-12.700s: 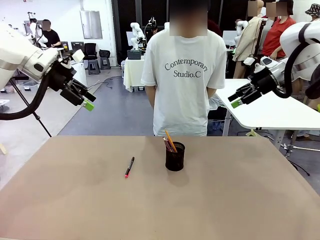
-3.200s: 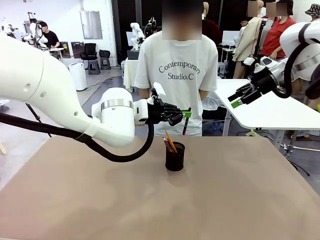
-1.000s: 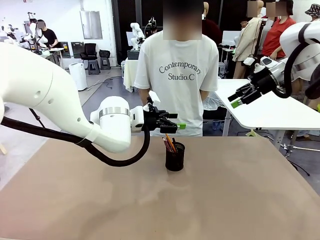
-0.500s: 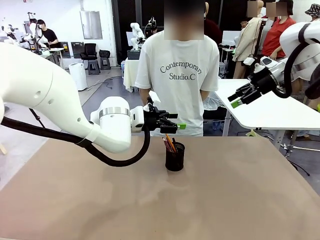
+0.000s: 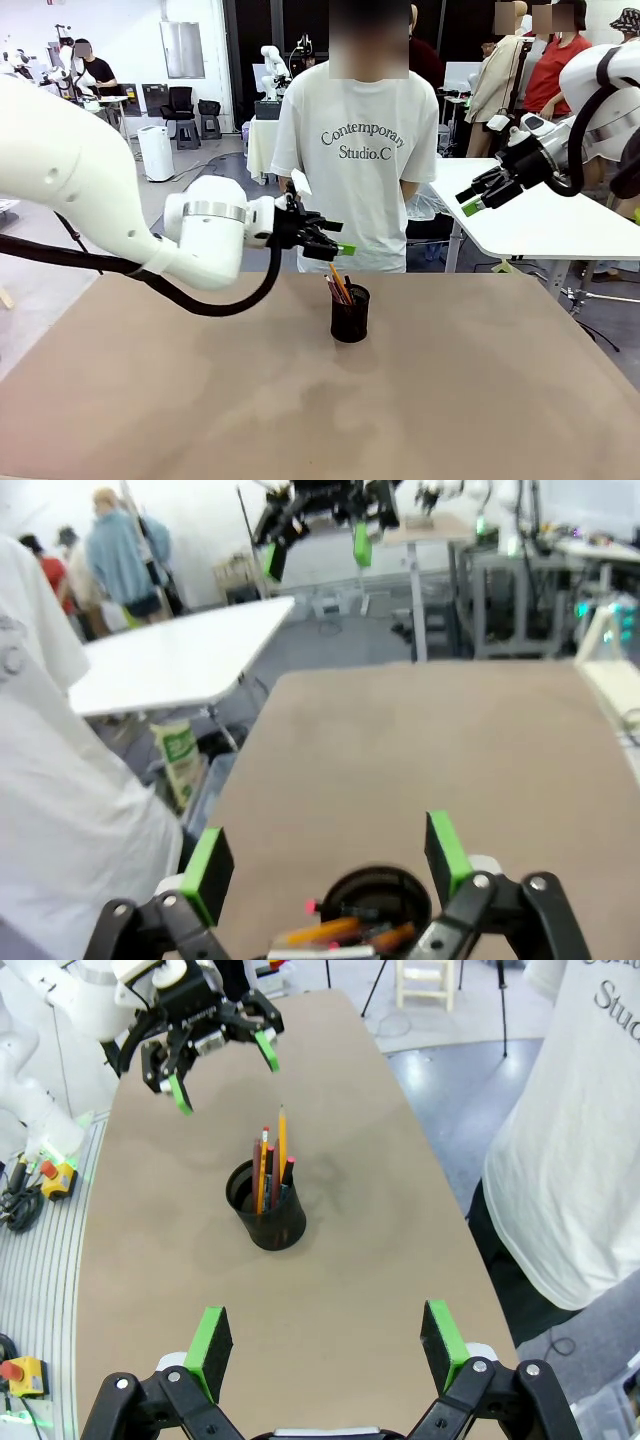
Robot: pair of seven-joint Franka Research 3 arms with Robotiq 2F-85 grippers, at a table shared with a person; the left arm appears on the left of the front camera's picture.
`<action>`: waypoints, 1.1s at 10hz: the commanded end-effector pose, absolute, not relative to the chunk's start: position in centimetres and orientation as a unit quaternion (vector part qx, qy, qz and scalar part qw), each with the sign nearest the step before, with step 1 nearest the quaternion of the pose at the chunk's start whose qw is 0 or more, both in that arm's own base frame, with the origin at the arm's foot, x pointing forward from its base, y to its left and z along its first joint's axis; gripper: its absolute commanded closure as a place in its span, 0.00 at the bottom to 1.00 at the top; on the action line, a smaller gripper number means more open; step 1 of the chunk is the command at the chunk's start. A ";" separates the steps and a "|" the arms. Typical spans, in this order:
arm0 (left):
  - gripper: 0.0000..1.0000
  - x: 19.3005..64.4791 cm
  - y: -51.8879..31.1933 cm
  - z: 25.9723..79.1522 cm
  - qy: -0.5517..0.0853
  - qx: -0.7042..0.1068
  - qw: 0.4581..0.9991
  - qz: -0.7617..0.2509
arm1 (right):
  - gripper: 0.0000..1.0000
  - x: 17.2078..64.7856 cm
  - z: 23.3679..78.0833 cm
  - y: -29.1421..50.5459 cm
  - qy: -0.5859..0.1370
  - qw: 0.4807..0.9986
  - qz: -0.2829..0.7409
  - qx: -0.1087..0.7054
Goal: Place the pens into the pen holder.
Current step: Pick up a writing instrument from the table and place it into the Pen holder.
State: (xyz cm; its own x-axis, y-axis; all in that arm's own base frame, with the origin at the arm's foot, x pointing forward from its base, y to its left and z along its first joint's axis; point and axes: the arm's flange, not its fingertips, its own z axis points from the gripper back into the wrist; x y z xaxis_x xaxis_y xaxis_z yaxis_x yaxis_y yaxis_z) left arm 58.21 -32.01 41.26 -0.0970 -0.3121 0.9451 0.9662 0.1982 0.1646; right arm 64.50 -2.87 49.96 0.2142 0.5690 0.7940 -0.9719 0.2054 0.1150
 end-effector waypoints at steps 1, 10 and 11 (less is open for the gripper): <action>0.00 57.7 -29.7 43.9 -0.460 -0.300 0.615 -0.566 | 0.00 64.5 50.2 -2.8 -0.315 0.710 0.543 0.319; 0.00 60.3 -19.3 56.1 -0.426 -0.179 0.671 -0.580 | 0.00 64.5 50.2 -2.8 -0.315 0.710 0.543 0.319; 0.00 60.3 -18.6 57.1 -0.427 -0.168 0.672 -0.581 | 0.00 64.5 50.2 -2.8 -0.315 0.710 0.543 0.319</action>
